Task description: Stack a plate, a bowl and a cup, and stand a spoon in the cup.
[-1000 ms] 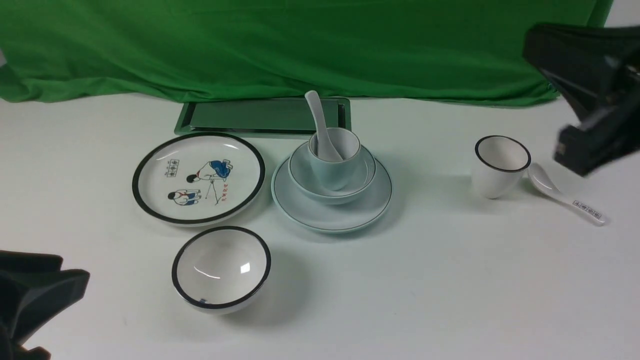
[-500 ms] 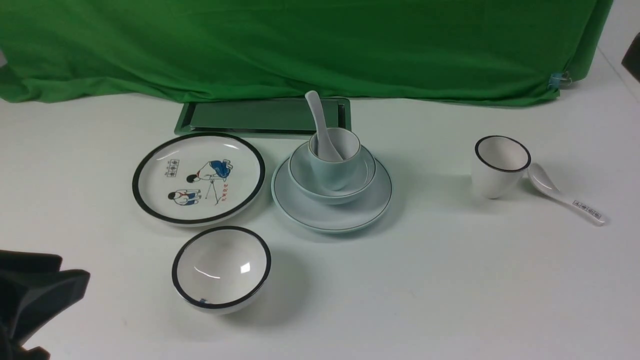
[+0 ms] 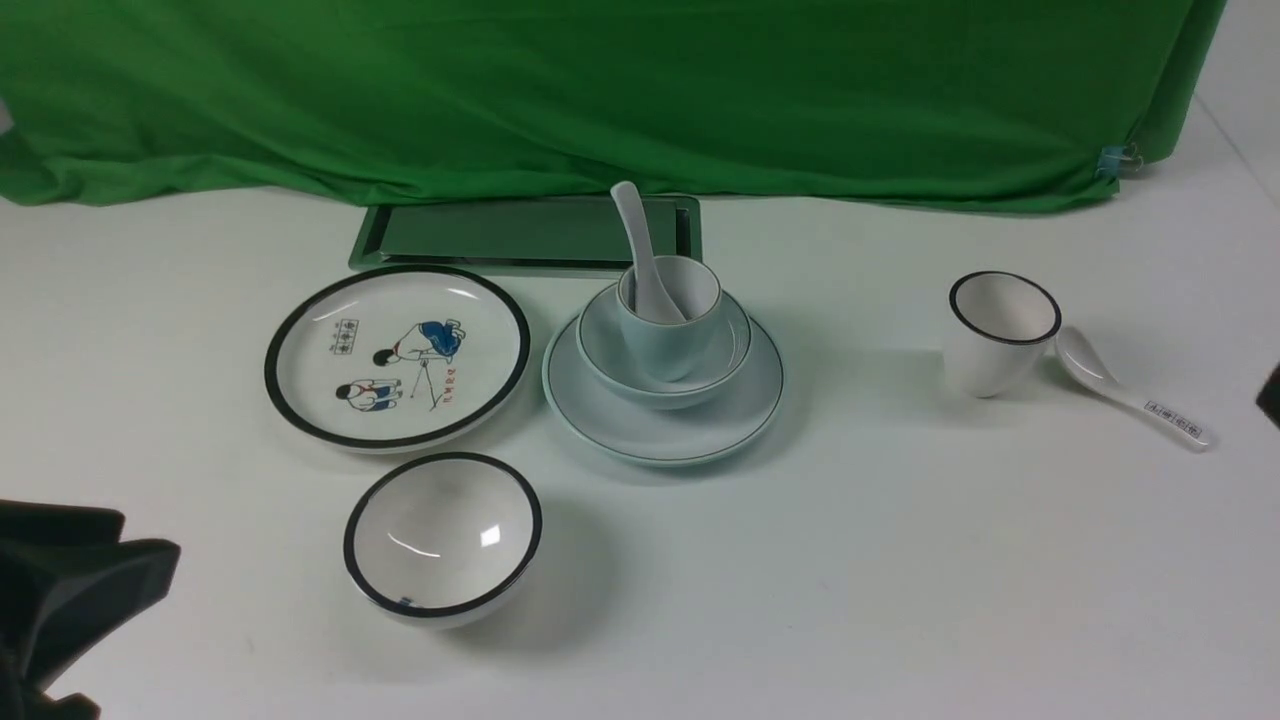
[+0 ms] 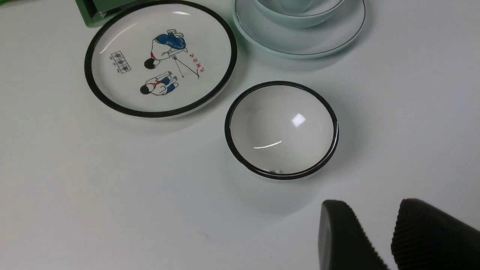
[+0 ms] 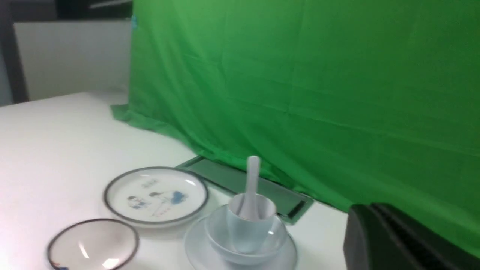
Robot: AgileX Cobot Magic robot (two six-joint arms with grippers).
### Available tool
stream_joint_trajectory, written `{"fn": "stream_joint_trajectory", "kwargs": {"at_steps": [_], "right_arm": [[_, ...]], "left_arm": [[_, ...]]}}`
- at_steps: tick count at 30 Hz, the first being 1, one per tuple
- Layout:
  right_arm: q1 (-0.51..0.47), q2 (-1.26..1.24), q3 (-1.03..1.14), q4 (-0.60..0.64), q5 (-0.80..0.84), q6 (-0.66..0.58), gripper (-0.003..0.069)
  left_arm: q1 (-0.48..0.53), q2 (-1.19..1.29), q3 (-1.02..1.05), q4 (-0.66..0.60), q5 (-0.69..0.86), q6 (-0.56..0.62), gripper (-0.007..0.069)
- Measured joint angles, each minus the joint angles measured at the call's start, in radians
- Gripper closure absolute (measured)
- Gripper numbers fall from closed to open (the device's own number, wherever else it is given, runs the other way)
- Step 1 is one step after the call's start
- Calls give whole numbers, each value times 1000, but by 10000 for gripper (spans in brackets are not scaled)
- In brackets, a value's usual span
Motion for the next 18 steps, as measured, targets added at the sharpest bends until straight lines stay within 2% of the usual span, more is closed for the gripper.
{"fn": "stream_joint_trajectory", "kwargs": {"at_steps": [4, 11, 12, 14, 18], "right_arm": [[-172, -137, 213, -10, -57, 81, 650], [-482, -319, 394, -148, -21, 254, 650], [-482, -324, 395, -151, -17, 254, 650], [-559, -374, 400, -168, 46, 273, 650], [-619, -414, 401, -177, 161, 277, 652]], "left_arm": [[0, 0, 0, 0, 0, 0, 452], [0, 0, 0, 0, 0, 0, 442], [0, 0, 0, 0, 0, 0, 442], [0, 0, 0, 0, 0, 0, 440], [0, 0, 0, 0, 0, 0, 437]]}}
